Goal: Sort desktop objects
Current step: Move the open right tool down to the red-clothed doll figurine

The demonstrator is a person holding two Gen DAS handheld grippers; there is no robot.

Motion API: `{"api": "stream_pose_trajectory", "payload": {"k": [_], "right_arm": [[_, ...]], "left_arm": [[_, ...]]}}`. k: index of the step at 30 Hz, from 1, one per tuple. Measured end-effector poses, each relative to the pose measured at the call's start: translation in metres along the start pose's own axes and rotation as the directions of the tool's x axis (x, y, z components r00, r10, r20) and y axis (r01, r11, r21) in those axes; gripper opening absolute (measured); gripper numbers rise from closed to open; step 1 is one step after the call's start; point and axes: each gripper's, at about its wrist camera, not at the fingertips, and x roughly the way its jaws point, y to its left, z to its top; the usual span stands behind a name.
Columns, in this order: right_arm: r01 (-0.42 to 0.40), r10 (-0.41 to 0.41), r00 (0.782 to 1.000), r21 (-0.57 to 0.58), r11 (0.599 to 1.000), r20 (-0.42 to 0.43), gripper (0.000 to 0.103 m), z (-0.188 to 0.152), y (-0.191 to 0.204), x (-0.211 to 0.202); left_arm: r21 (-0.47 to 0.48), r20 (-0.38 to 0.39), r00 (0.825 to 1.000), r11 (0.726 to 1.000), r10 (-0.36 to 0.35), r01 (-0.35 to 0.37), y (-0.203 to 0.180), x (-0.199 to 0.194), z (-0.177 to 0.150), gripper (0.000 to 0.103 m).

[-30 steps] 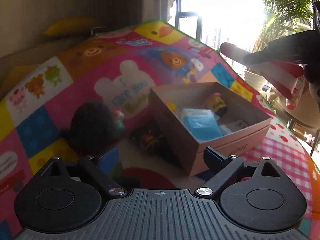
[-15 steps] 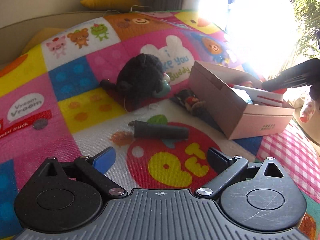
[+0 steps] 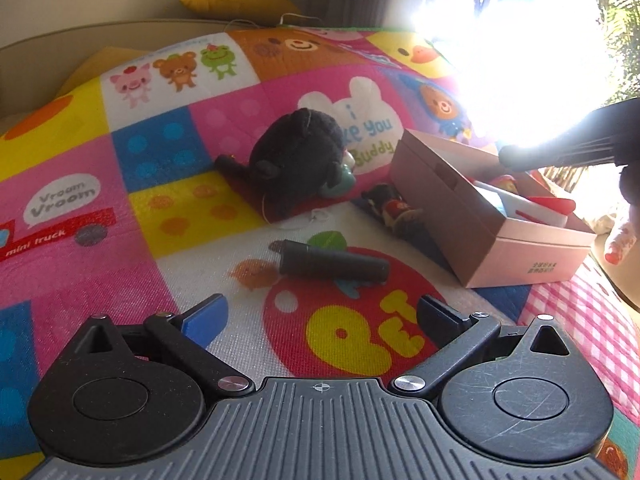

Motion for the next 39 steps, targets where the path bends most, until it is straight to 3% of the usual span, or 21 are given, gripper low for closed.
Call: {"api": "stream_pose_trajectory", "payload": {"k": [4,7,9,11,16,19,22,28,33,35,39], "right_arm": [[0.029,-0.024,0.999,-0.235,0.971,0.023,0.016,-0.005,0.064,0.004],[0.044,-0.056,0.998,-0.306,0.951,-0.03,0.016,-0.002,0.094,0.031],[0.058,-0.091,0.991,-0.318,0.946,-0.093,0.03,0.01,0.104,0.058],[0.087,-0.135,0.977,-0.267,0.96,-0.167,0.035,0.026,0.103,0.087],[0.123,-0.211,0.931,-0.289,0.949,-0.297,0.04,0.036,0.105,0.14],[0.134,-0.243,0.927,-0.354,0.926,-0.286,0.037,0.028,0.111,0.147],[0.145,-0.256,0.931,-0.378,0.914,-0.26,0.029,0.019,0.113,0.136],[-0.028,-0.023,0.983,-0.269,0.963,-0.182,0.029,0.012,0.107,0.051],[-0.158,0.119,0.971,-0.181,0.971,-0.206,0.029,-0.023,0.083,-0.006],[-0.162,0.127,0.969,-0.159,0.974,-0.21,0.034,-0.041,0.071,-0.018],[-0.067,0.058,0.988,-0.061,0.996,-0.147,0.042,-0.077,0.037,-0.038]], "left_arm": [[-0.018,0.021,0.999,0.999,0.029,-0.028,0.002,-0.004,-0.002,0.103],[-0.021,0.018,0.999,0.999,0.05,-0.05,0.001,-0.004,-0.002,0.103],[-0.015,0.008,0.999,0.998,0.053,-0.053,0.001,-0.002,-0.001,0.103],[-0.016,0.005,0.999,0.999,0.051,-0.05,0.001,-0.002,-0.001,0.103],[-0.043,0.008,1.0,0.999,0.026,-0.026,0.006,-0.002,-0.002,0.103],[-0.062,0.006,1.0,0.998,0.016,-0.015,0.009,-0.002,-0.002,0.103],[-0.06,0.004,1.0,0.998,0.018,-0.017,0.009,-0.002,-0.003,0.103],[-0.057,0.0,1.0,0.998,0.022,-0.022,0.008,-0.001,-0.002,0.103],[-0.052,-0.004,0.999,0.998,0.044,-0.044,0.007,-0.001,-0.002,0.103],[-0.045,-0.007,0.998,0.997,0.059,-0.06,0.006,-0.001,-0.002,0.103],[-0.002,-0.007,0.996,0.996,0.089,-0.089,-0.001,-0.001,-0.002,0.103]]}}
